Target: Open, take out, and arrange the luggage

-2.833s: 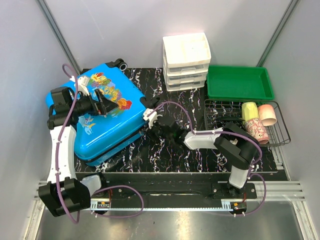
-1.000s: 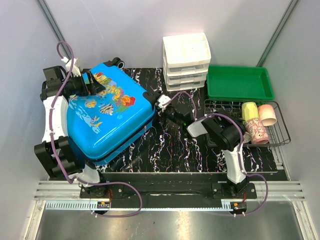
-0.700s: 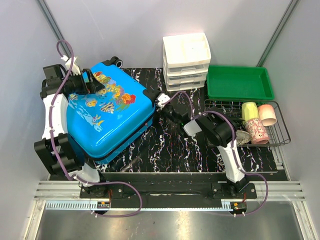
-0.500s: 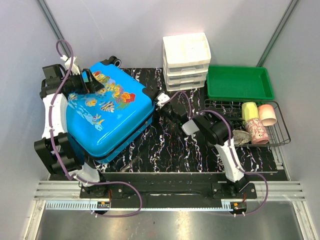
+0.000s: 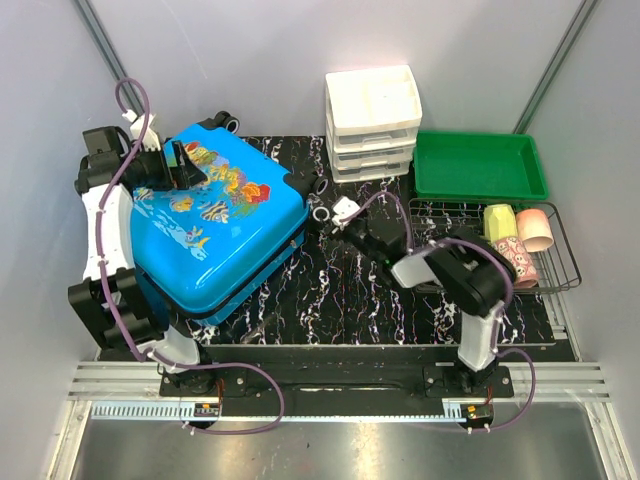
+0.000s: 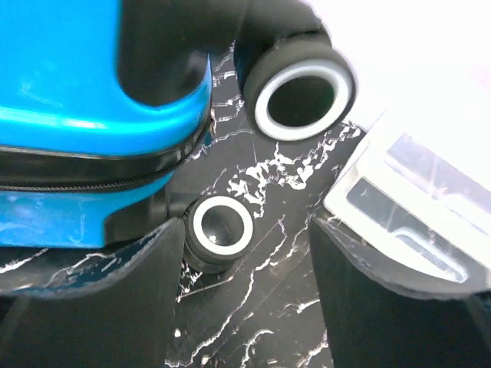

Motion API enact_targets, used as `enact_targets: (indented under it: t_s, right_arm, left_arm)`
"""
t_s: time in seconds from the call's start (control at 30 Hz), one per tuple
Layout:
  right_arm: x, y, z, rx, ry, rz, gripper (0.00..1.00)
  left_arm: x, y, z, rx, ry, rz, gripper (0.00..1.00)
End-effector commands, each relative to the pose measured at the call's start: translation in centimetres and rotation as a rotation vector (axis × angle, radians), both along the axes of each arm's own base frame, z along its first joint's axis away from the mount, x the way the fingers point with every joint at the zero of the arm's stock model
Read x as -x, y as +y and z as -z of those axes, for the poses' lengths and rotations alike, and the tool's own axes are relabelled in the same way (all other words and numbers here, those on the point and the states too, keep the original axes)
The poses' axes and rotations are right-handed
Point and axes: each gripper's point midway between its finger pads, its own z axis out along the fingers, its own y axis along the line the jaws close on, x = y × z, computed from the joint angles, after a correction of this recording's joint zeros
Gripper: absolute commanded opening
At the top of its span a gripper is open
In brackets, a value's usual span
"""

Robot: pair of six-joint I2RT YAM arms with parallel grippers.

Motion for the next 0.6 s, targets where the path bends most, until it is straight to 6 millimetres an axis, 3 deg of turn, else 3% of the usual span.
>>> enact_targets:
  t_s: [0.0, 0.03, 0.07, 0.1, 0.13, 0.2, 0.23, 0.27, 0.3, 0.33, 0.37, 0.43, 0.47, 0.53, 0.57]
  right_arm:
    - [3.2, -2.2, -5.6, 0.028, 0.003, -0.036, 0.78]
    - [4.6, -2.6, -3.4, 0.095, 0.112, -0.075, 0.82]
    - [5.2, -3.0, -3.5, 0.108, 0.157, -0.096, 0.87]
    - [6.2, -3.4, -5.8, 0.104, 0.151, -0.127, 0.89]
    - [8.4, -3.4, -3.9, 0.165, 0.266, -0.219, 0.92]
    - [9.2, -3.9, -7.3, 0.187, 0.248, -0.304, 1.00]
    - [11.2, -4.1, -6.4, 0.224, 0.343, -0.392, 1.00]
    - [10.8, -3.7, -9.2, 0.246, 0.267, -0.447, 1.00]
    - [10.8, -4.5, -9.3, 0.268, 0.291, -0.473, 1.00]
    - [12.1, -4.7, -8.7, 0.296, 0.353, -0.536, 1.00]
    - [11.1, -4.6, -10.9, 0.313, 0.295, -0.548, 1.00]
    - [11.1, -5.1, -9.2, 0.377, 0.392, -0.583, 1.00]
    - [10.0, -4.7, -11.0, 0.414, 0.320, -0.600, 1.00]
    - [9.2, -4.6, -10.0, 0.454, 0.361, -0.613, 1.00]
    - [8.3, -4.3, -11.4, 0.457, 0.324, -0.607, 1.00]
  left_arm:
    - [4.8, -0.5, 1.2, -0.048, 0.173, -0.012, 0.99]
    - [5.2, -0.6, 0.7, -0.061, 0.163, -0.001, 0.99]
    - [6.1, -0.9, 0.5, -0.065, 0.177, 0.012, 0.99]
    - [6.8, -1.0, -0.4, -0.097, 0.145, 0.033, 0.99]
    - [7.4, -1.2, -0.8, -0.105, 0.139, 0.049, 0.99]
    - [9.0, -1.7, -0.8, -0.129, 0.143, 0.089, 0.99]
    - [9.8, -2.3, -1.4, -0.129, 0.117, 0.112, 0.99]
    - [10.4, -2.6, -1.5, -0.125, 0.115, 0.124, 0.99]
    - [10.9, -3.0, -1.2, -0.111, 0.121, 0.140, 0.99]
    - [11.5, -3.7, -1.6, -0.090, 0.105, 0.163, 0.99]
    - [11.8, -4.0, -1.5, -0.076, 0.112, 0.168, 0.99]
    - [12.5, -4.8, -1.3, -0.032, 0.122, 0.185, 0.99]
    - [12.8, -5.2, -1.6, -0.019, 0.111, 0.196, 0.99]
    - [13.3, -6.2, -1.9, 0.034, 0.100, 0.228, 0.99]
    - [13.4, -6.5, -2.2, 0.046, 0.088, 0.232, 0.99]
